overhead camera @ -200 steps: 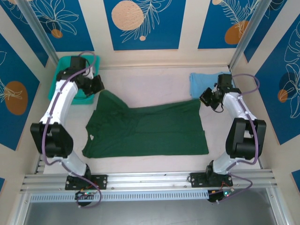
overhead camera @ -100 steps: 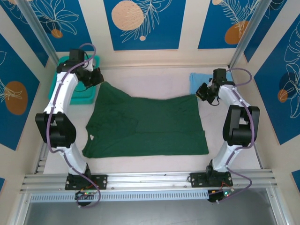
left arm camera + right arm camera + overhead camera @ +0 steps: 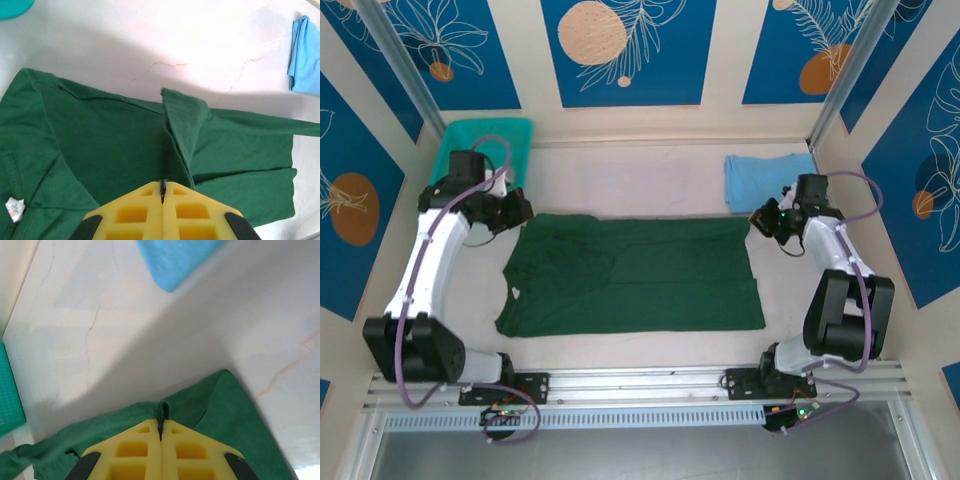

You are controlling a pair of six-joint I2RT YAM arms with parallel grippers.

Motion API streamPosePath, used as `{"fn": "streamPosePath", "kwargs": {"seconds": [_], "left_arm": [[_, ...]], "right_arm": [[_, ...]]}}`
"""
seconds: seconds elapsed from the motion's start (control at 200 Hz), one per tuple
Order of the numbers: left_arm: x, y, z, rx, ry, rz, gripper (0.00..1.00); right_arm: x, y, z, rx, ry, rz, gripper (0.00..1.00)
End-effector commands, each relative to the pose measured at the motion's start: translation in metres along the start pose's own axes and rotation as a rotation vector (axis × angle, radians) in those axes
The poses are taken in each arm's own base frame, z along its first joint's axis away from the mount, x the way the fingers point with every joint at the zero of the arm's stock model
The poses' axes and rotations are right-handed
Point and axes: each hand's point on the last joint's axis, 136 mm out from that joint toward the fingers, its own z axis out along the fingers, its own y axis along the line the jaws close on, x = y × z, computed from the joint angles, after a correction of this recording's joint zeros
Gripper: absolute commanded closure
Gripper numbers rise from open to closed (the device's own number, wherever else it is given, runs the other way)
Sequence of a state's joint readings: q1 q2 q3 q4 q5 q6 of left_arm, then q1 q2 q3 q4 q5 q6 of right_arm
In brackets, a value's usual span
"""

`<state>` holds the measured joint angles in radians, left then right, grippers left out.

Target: Fold and stack the t-shirts

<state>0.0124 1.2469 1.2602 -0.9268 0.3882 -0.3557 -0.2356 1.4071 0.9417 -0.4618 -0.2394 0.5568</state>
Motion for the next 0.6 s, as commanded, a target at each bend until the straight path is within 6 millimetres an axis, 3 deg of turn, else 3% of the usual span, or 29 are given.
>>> {"fn": "streamPosePath", "kwargs": {"seconds": [0.0,0.06,0.145,0.2,0.26,0.305,0.425,0.505,0.595], "left_arm": [[0.025,0.022,-0.011,-0.059,-0.018,-0.009,1.0],[0.048,0.042,-0.009,-0.126,0.003,-0.054,0.89],[0.072,0.062,-0.004,-0.184,0.027,-0.104,0.91],[0.071,0.071,-0.012,-0.234,-0.002,-0.117,0.8],[0.06,0.078,-0.027,-0.313,-0.05,-0.105,0.78],[0.048,0.081,-0.042,-0.372,-0.093,-0.09,0.59],[0.015,0.062,-0.065,-0.351,-0.178,-0.048,0.39],[0.004,0.034,-0.047,-0.18,-0.144,-0.003,0.31],[0.007,0.017,-0.012,-0.023,-0.041,-0.011,0.36]], "right_arm": [[0.017,-0.01,-0.002,-0.026,0.022,0.014,0.93],[0.027,-0.022,-0.002,0.005,0.025,0.047,0.86],[0.035,-0.049,-0.003,0.038,0.006,0.179,0.67],[0.039,-0.066,-0.004,0.067,0.005,0.272,0.63],[0.041,-0.073,-0.003,0.058,0.003,0.345,0.63],[0.04,-0.075,-0.003,0.059,0.0,0.385,0.62],[0.025,-0.063,-0.007,0.024,-0.032,0.432,0.61],[0.015,-0.047,-0.01,0.028,-0.046,0.395,0.6],[0.018,-0.028,-0.006,0.045,-0.021,0.333,0.6]]}}
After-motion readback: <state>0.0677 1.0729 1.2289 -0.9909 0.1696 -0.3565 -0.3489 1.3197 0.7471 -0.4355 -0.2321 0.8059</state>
